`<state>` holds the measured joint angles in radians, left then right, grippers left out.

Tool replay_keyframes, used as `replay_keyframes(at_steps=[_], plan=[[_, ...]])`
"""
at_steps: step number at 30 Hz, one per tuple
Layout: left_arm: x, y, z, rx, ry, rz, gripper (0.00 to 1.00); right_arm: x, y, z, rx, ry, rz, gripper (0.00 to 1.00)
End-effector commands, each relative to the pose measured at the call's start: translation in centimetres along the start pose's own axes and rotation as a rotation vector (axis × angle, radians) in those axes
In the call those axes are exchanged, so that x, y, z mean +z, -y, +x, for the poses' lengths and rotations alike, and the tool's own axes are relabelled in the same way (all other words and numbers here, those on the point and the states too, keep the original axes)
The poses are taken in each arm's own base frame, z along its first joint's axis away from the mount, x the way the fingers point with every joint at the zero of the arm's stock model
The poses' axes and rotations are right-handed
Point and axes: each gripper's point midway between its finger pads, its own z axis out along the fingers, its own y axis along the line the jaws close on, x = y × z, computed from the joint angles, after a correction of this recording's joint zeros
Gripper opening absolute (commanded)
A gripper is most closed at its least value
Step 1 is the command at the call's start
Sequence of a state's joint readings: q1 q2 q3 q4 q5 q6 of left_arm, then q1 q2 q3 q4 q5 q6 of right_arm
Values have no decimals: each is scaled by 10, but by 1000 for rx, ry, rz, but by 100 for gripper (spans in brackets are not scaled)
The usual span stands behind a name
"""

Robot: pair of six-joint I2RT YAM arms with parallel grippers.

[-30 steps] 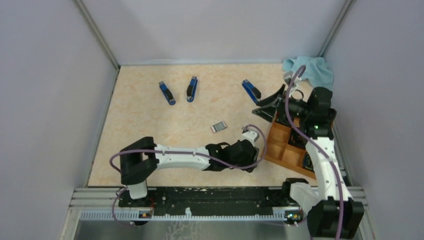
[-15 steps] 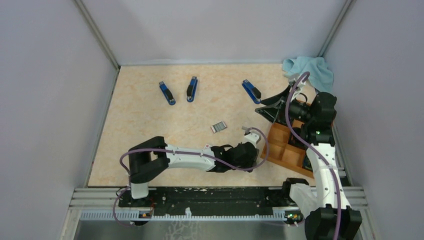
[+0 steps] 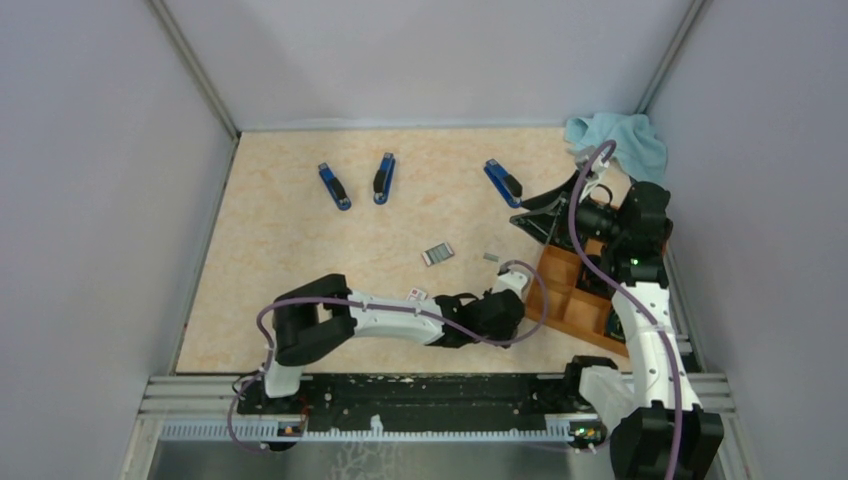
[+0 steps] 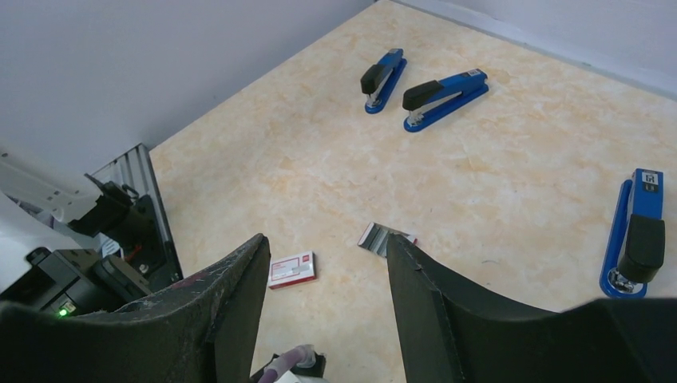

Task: Unload the staples from the stapler
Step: Pick up the staple from the center of the board.

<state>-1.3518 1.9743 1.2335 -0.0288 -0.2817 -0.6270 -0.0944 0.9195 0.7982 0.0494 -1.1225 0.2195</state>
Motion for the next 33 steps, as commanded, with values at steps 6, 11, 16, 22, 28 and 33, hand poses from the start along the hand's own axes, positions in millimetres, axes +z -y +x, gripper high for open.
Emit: replay_keyframes(at_steps=[6, 11, 16, 22, 28, 33], plan=[[4, 0, 5, 29, -11, -95, 41, -2, -2, -12, -63, 21, -1, 56], [5, -3, 9, 40, -22, -132, 39, -2, -3, -12, -62, 21, -3, 56], [9, 0, 11, 49, -29, -136, 38, -2, -3, -12, -65, 22, -4, 56], [11, 2, 14, 59, -36, -133, 36, -2, -3, -12, -64, 22, -3, 56], [12, -1, 17, 63, -43, -143, 34, -2, -4, -13, -65, 22, -4, 56], [14, -1, 17, 71, -46, -157, 33, -2, -4, -12, -63, 22, -5, 56]])
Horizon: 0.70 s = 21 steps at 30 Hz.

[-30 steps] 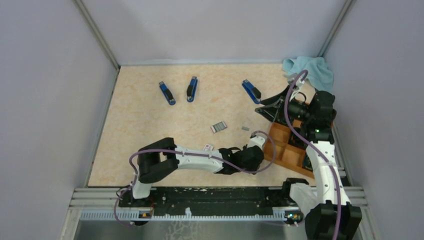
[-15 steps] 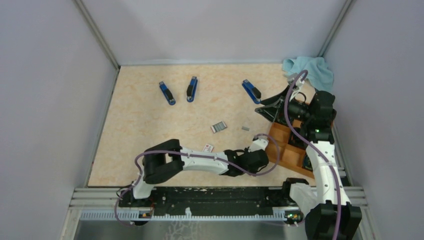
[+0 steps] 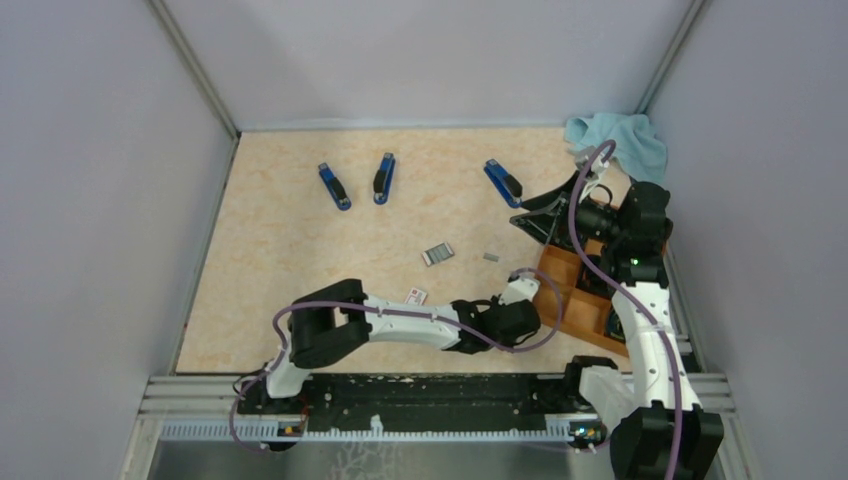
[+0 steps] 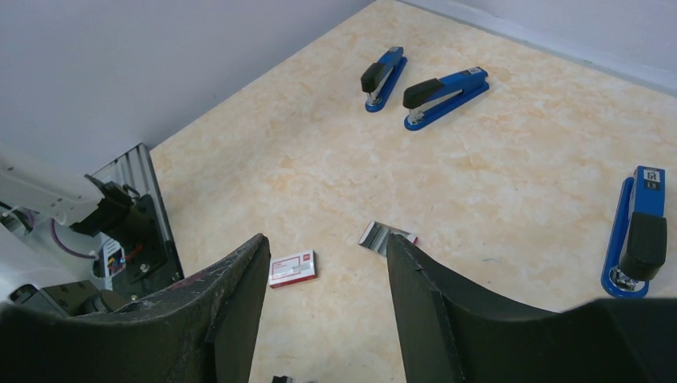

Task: Unload the staples from the stapler
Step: Pick up the staple from the center of the board.

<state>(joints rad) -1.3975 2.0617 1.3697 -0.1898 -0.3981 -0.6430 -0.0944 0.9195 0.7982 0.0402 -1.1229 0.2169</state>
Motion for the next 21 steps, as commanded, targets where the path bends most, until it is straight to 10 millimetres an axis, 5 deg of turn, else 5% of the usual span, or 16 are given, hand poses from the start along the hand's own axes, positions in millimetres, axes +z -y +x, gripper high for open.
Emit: replay_keyframes(at_steps=[1, 21], plan=[[6, -1, 8, 23, -27, -36, 33, -2, -4, -14, -70, 25, -6, 56], [3, -10, 19, 54, -55, -106, 31, -2, -4, -13, -70, 25, -8, 57]])
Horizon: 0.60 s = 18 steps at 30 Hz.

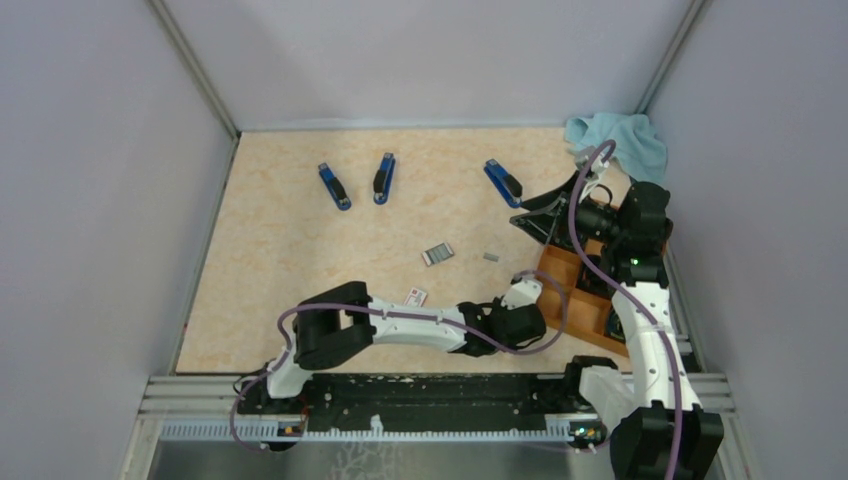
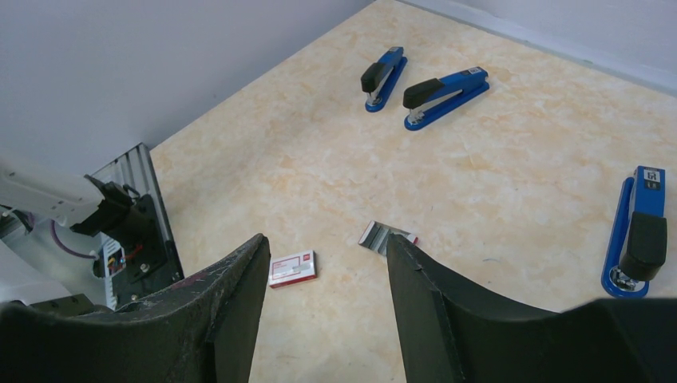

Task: Unload the staples from the stapler
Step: Pick up the staple from the center of the board.

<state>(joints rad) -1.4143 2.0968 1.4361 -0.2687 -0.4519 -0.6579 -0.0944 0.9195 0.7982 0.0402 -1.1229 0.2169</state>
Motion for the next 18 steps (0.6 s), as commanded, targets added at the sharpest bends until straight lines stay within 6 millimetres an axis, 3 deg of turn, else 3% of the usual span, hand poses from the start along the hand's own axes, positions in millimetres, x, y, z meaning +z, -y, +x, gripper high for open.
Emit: replay_keyframes(at_steps=[1, 10, 18], plan=[[2, -9, 18, 40, -50, -47, 30, -2, -4, -13, -70, 25, -8, 57], [3, -9, 17, 49, -48, -47, 26, -2, -4, -13, -69, 25, -8, 57], [-7, -17, 11, 67, -8, -51, 16, -1, -3, -12, -64, 22, -11, 57]])
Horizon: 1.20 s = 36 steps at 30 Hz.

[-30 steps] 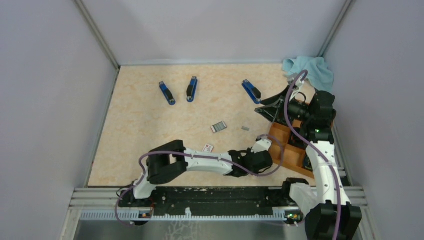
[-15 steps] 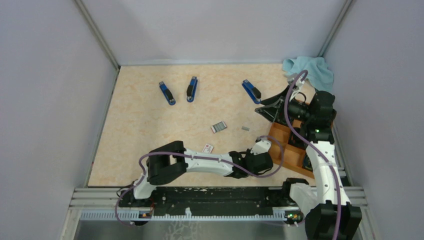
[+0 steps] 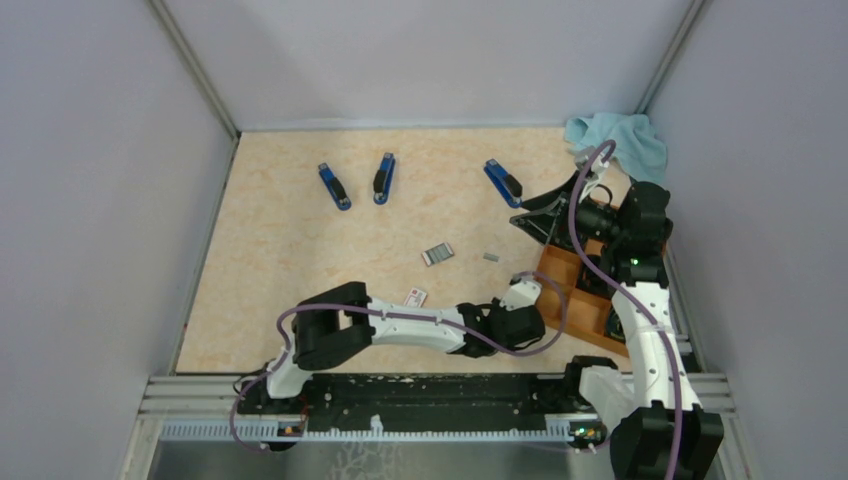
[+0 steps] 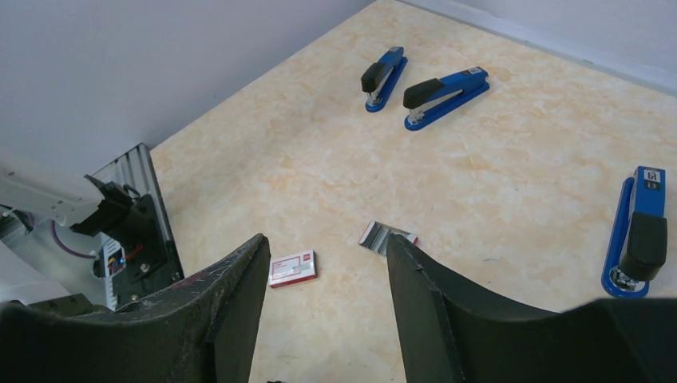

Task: Unload the staples from the stapler
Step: Pick up the staple from the center of the board.

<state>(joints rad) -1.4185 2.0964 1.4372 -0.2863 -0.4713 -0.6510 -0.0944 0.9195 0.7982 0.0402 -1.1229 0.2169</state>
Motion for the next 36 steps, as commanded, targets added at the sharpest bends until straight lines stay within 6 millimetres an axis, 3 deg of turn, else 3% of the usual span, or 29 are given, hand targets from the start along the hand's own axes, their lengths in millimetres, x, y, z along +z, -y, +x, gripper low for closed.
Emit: replay_keyframes(at_steps=[1, 9, 18, 25, 31, 36], plan=[[-8, -15, 7, 49, 8, -27, 15, -1, -3, -12, -62, 21, -11, 57], [-47, -25, -23, 201, 172, 90, 16, 2, 0, -1, -33, -8, -34, 57], [-88, -75, -51, 505, 392, 32, 14, 30, -4, 38, -11, -163, -137, 56], [-117, -108, -73, 502, 543, 33, 14, 43, 1, 72, 116, -286, -226, 54], [-135, -123, -83, 468, 607, 42, 15, 61, -23, 105, 182, -419, -338, 57], [-137, -127, -85, 475, 618, 39, 15, 73, -50, 125, 236, -498, -454, 59]])
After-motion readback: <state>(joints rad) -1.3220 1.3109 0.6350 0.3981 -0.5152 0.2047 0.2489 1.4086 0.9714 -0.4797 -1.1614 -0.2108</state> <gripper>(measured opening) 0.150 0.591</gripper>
